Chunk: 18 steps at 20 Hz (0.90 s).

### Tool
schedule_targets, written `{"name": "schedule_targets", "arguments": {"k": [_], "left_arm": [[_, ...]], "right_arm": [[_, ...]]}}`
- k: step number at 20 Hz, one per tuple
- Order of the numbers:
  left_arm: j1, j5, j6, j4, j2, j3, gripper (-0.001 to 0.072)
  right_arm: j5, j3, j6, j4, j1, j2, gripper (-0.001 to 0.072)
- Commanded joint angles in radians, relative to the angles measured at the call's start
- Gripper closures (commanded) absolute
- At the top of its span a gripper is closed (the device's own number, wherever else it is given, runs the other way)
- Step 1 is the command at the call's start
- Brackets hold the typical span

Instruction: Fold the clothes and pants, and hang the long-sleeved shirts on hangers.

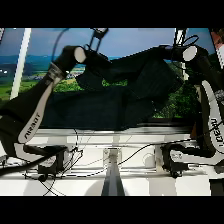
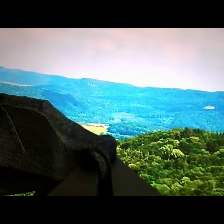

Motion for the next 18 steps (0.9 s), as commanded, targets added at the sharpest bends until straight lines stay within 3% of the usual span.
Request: {"name": "schedule_targets", "arguments": {"k": [1, 4, 7, 11, 15, 16, 17, 18], "left_arm": [[0.147, -0.161, -0.036, 0.004, 0.037, 0.000, 0.0687], [0.288, -0.312, -0.037, 0.049, 0.043, -0.036, 0.0687], [0.370, -0.347, -0.048, -0.054, 0.095, -0.189, 0.0687], [0.375, -0.133, -0.047, -0.235, 0.219, -0.450, 0.0686], [0.378, 0.030, -0.048, -0.264, 0.265, -0.533, 0.0684], [0.378, 0.035, -0.047, -0.264, 0.256, -0.532, 0.0654], [0.378, 0.034, -0.048, -0.264, 0.245, -0.532, 0.0517], [0.378, 0.035, -0.048, -0.265, 0.232, -0.532, 0.0316]], "right_arm": [[0.001, 0.000, 0.000, 0.000, 0.000, -0.001, 0.0689], [0.000, 0.000, 0.000, 0.000, 0.000, -0.001, 0.0689], [-0.001, 0.000, 0.000, 0.000, 0.000, -0.001, 0.0688], [0.000, 0.000, 0.000, -0.001, 0.000, -0.001, 0.0689], [-0.001, 0.000, 0.000, -0.001, 0.000, -0.001, 0.0689], [-0.001, 0.000, 0.000, -0.001, 0.000, -0.001, 0.0689], [-0.002, 0.000, 0.000, -0.001, 0.000, -0.001, 0.0689], [-0.002, 0.000, 0.000, 0.000, 0.000, -0.001, 0.0688]]}}
